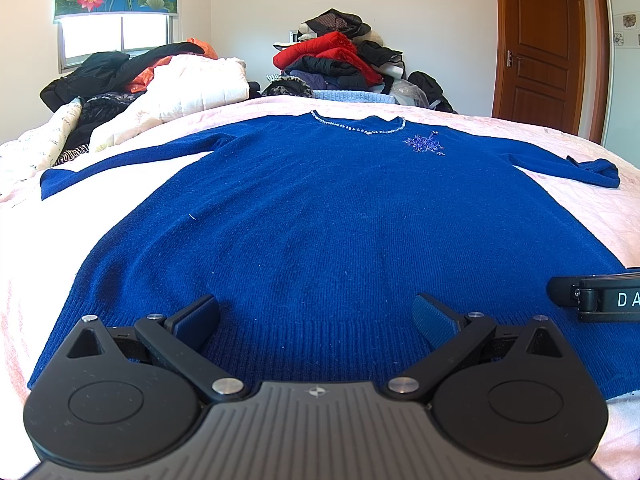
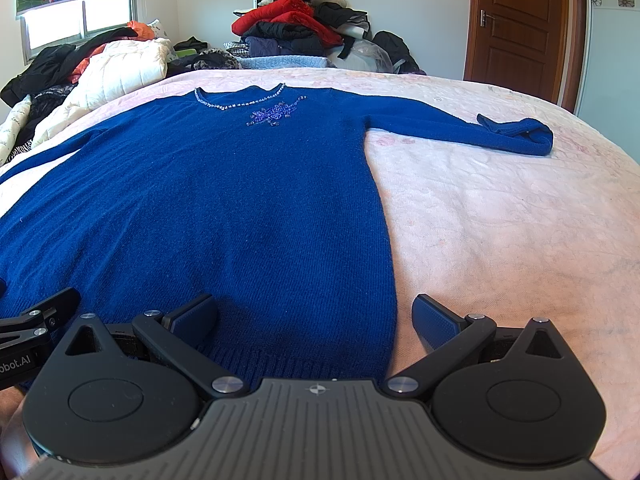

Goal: Fold small clothes

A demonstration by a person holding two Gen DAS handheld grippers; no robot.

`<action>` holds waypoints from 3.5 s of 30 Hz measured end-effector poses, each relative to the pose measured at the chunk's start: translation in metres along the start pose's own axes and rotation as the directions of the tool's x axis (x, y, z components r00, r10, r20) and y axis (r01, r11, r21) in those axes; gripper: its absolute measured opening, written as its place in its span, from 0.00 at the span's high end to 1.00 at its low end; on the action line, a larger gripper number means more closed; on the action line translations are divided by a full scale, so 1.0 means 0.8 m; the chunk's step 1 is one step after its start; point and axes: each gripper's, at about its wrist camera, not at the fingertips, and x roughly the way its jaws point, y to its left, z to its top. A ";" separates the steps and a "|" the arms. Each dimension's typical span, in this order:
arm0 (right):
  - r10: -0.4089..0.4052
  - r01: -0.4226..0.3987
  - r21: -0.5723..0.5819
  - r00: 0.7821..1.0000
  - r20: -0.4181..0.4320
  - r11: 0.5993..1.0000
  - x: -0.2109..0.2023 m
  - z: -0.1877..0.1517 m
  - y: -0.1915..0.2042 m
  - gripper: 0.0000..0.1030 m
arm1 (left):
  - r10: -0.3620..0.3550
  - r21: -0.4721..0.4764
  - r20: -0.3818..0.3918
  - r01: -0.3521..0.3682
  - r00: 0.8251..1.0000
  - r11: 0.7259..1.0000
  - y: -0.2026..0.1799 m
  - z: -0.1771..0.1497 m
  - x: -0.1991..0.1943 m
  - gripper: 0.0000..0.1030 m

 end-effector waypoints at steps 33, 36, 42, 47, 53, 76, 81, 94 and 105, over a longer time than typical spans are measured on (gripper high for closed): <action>0.309 -0.332 0.477 0.942 0.129 0.814 0.064 0.157 -0.216 0.05 | -0.144 -0.162 -0.125 0.123 0.982 0.979 0.029 0.161 0.088 0.00; 0.277 -0.325 0.643 0.944 0.178 0.693 0.103 0.186 -0.291 0.11 | -0.169 -0.209 -0.148 0.136 0.975 0.968 0.031 0.184 0.117 0.00; 0.151 -0.171 0.820 0.983 0.105 0.545 0.201 0.203 -0.393 0.33 | -0.240 -0.352 -0.067 0.202 0.968 0.914 0.034 0.231 0.146 0.00; 0.137 -0.114 0.823 0.990 0.045 0.557 0.255 0.195 -0.410 0.33 | -0.199 -0.401 0.025 0.192 0.980 0.896 0.018 0.255 0.160 0.00; 0.156 -0.166 0.817 0.983 0.095 0.552 0.267 0.195 -0.410 0.82 | -0.269 -0.414 0.090 0.282 0.959 0.866 -0.016 0.280 0.184 0.00; 0.472 -0.617 0.785 0.677 0.564 -0.054 0.264 0.159 -0.341 0.88 | -0.895 -0.898 -0.062 0.367 0.443 0.244 -0.240 0.237 0.381 0.44; 0.482 -0.629 0.774 0.657 0.580 -0.074 0.261 0.159 -0.336 0.88 | -0.901 -0.908 -0.075 0.345 0.427 0.239 -0.240 0.235 0.383 0.84; 0.489 -0.574 0.819 0.720 0.494 0.018 0.234 0.151 -0.354 0.23 | -0.813 -0.695 -0.073 0.555 0.578 0.457 -0.151 0.336 0.355 0.96; 0.484 -0.448 0.829 0.837 0.257 0.335 0.249 0.180 -0.357 0.23 | -0.420 -0.790 -0.019 0.243 0.907 0.562 0.150 0.312 0.347 0.96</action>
